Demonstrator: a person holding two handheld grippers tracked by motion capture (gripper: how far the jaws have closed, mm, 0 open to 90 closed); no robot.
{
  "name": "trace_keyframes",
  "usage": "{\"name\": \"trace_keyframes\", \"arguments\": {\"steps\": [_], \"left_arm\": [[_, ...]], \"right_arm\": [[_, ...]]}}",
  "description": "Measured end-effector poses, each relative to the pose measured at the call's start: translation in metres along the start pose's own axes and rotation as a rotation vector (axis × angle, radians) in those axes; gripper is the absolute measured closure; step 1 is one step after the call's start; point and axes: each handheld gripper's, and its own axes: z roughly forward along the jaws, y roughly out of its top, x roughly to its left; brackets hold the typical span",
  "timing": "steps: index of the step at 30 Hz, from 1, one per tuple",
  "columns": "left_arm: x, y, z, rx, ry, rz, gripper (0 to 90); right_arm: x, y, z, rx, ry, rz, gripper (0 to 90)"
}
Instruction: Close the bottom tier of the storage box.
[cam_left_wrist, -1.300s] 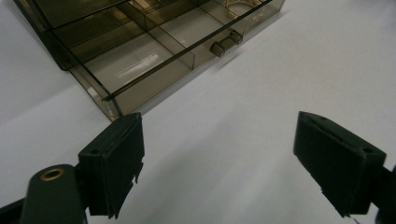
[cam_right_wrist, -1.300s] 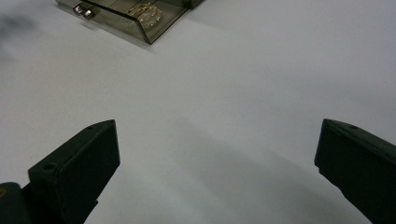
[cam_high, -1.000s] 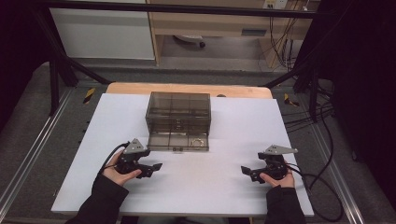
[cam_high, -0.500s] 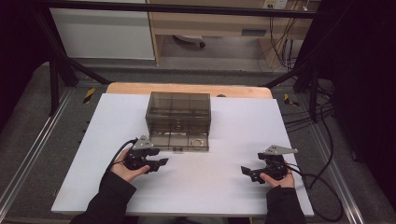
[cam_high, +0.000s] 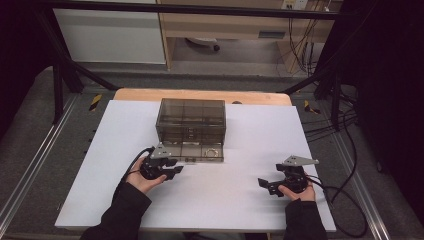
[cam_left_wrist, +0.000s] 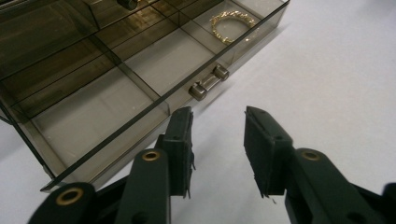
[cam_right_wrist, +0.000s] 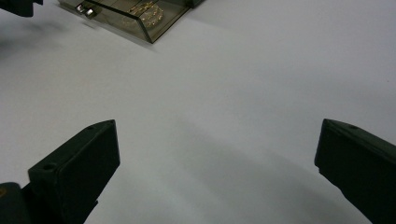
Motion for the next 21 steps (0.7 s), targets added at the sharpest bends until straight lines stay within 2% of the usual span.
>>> {"name": "trace_keyframes", "arguments": {"steps": [9,10,13,21], "left_arm": [[0.002,0.002,0.007,0.013,0.035,-0.010,75.7],[0.001,0.001,0.007,0.021,0.033,-0.026,76.9],[0.002,0.002,0.010,0.003,0.050,-0.010,80.2],[0.005,0.002,0.017,0.016,0.066,-0.027,88.1]], "right_arm": [[0.000,0.000,0.000,0.002,0.001,0.004,0.9],[0.000,0.000,0.000,0.002,0.001,0.003,0.9],[0.000,0.000,0.000,0.002,0.001,0.002,0.9],[0.000,0.000,0.000,-0.001,0.002,0.001,0.8]]}}
